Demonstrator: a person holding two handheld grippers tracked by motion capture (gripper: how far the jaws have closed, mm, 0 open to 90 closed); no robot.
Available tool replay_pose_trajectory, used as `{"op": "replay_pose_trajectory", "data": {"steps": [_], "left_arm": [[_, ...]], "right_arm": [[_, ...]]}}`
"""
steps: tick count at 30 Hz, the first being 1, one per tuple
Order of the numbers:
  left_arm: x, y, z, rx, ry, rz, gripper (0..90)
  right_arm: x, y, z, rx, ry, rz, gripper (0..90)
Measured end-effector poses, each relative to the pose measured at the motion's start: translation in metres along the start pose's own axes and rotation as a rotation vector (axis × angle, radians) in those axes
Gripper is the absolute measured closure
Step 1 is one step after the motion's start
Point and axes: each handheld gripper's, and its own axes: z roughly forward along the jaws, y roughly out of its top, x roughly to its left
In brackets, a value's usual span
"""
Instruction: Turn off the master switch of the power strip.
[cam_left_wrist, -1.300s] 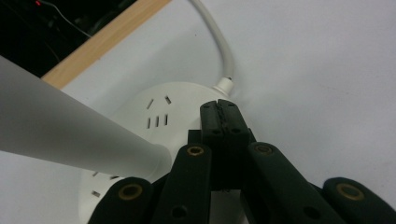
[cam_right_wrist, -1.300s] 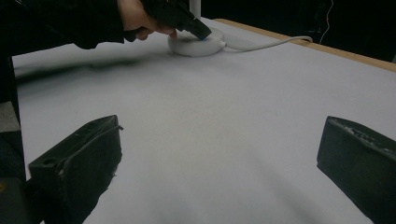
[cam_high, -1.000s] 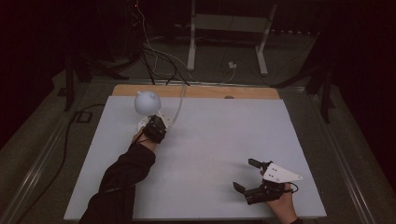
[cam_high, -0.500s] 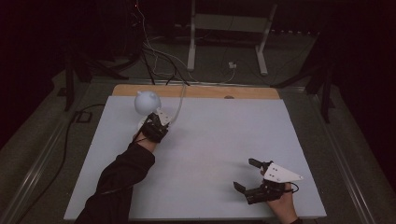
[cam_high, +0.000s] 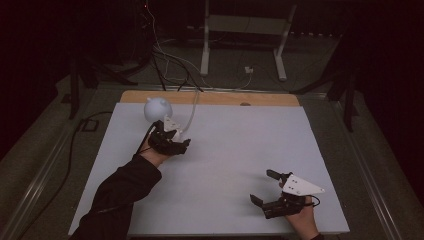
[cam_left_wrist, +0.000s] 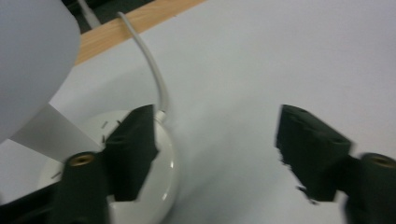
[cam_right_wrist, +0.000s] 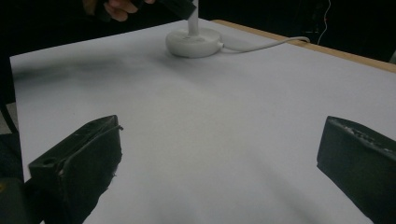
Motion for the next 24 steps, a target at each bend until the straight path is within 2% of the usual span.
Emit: {"op": "replay_pose_trajectory", "data": {"steps": [1, 3, 6, 8, 15, 17, 24], "left_arm": [[0.000, 0.000, -0.002, -0.001, -0.029, -0.001, 14.3], [-0.001, -0.001, -0.005, 0.012, -0.069, -0.007, 10.8], [-0.003, -0.004, -0.011, 0.000, -0.099, -0.013, 1.4], [-0.002, -0.007, -0.016, -0.008, -0.132, -0.020, 0.3], [-0.005, -0.018, -0.030, -0.011, -0.174, 0.010, 0.3], [-0.006, -0.022, -0.034, -0.014, -0.175, 0.018, 0.3], [-0.004, -0.040, -0.048, -0.026, -0.191, 0.008, 0.3]], "right_arm": [[0.000, 0.000, 0.000, 0.002, 0.000, 0.001, 0.0], [0.000, 0.000, 0.001, 0.002, 0.000, 0.002, 0.0], [0.000, 0.000, 0.001, 0.003, 0.000, 0.002, 0.0], [0.000, 0.000, 0.001, 0.003, 0.001, 0.002, 0.0], [0.001, 0.000, 0.002, 0.005, 0.003, 0.003, 0.0], [0.001, 0.000, 0.002, 0.006, 0.003, 0.001, 0.0], [0.001, -0.001, 0.002, 0.011, 0.001, 0.003, 0.0]]}}
